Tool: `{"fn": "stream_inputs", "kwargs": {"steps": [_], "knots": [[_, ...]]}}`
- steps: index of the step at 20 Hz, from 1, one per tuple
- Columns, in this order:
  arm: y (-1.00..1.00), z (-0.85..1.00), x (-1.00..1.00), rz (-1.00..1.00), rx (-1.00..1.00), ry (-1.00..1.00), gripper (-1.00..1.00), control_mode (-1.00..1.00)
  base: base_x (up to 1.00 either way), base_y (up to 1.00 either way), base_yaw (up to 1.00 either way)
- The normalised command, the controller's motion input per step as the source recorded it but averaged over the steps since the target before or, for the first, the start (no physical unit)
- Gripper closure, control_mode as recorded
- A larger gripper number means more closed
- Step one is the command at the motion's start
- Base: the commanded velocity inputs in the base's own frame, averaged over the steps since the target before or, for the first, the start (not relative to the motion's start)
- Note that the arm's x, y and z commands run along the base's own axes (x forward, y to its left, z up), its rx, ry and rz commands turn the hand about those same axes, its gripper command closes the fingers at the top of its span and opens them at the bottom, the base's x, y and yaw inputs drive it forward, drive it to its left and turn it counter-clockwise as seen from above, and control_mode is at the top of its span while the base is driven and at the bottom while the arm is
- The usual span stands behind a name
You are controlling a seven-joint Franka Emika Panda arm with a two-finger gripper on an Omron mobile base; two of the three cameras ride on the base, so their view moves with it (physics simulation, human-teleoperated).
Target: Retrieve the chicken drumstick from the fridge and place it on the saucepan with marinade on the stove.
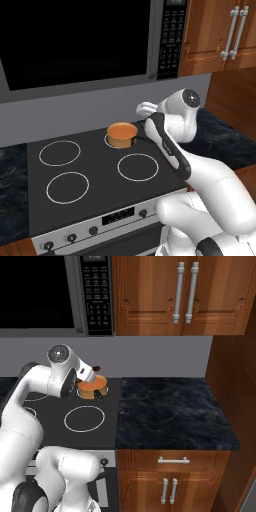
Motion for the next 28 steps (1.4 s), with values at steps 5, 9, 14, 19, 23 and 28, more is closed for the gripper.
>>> {"fn": "stream_inputs", "kwargs": {"steps": [5, 9, 14, 19, 23, 28], "knots": [[0.13, -0.39, 0.41, 0.00, -0.07, 0.09, 1.00, -1.00, 0.00, 0.00, 0.00], [0.19, -0.30, 0.44, 0.00, -0.05, 0.06, 1.00, -1.00, 0.00, 0.00, 0.00], [0.25, -0.25, 0.48, 0.00, -0.05, 0.03, 1.00, -1.00, 0.00, 0.00, 0.00], [0.19, -0.19, 0.48, 0.00, -0.07, 0.01, 1.00, -1.00, 0.00, 0.00, 0.00], [0.17, -0.16, 0.54, 0.00, -0.08, 0.03, 1.00, -1.00, 0.00, 0.00, 0.00], [0.01, -0.11, 0.49, 0.00, -0.09, 0.08, 1.00, -1.00, 0.00, 0.00, 0.00]]}}
